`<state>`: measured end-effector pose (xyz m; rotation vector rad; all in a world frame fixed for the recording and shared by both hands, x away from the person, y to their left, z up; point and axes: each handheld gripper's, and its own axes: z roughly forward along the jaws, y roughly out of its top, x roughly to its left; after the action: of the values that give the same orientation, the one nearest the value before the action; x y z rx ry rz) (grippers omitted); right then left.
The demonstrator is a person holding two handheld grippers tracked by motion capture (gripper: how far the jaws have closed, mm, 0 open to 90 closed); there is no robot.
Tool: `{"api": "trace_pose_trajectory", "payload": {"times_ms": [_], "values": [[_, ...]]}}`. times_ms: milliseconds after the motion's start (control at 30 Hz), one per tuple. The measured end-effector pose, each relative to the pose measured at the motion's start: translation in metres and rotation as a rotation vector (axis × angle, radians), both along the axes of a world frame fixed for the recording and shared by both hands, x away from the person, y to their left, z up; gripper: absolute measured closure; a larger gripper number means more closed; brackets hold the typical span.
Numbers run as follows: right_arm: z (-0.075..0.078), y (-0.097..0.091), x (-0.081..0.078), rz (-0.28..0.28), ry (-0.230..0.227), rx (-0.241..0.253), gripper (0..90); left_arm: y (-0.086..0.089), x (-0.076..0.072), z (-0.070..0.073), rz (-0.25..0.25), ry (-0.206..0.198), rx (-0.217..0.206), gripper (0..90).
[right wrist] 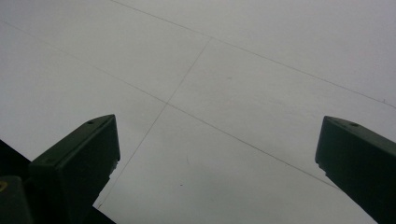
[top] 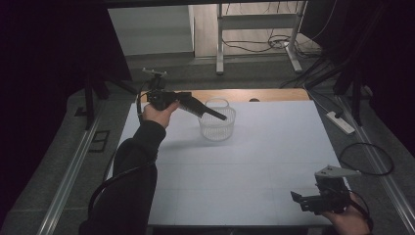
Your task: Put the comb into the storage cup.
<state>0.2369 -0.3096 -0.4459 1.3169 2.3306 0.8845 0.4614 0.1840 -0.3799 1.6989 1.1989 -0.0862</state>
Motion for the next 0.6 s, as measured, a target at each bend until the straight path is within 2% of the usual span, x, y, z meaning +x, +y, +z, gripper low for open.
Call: {"api": "trace_pose_trajectory", "payload": {"times_ms": [600], "values": [[0.0, 0.0, 0.0, 0.005, 0.0, -0.004, 0.4, -0.015, 0.01, -0.015, 0.014, 0.013, 0.027, 83.6]]}}
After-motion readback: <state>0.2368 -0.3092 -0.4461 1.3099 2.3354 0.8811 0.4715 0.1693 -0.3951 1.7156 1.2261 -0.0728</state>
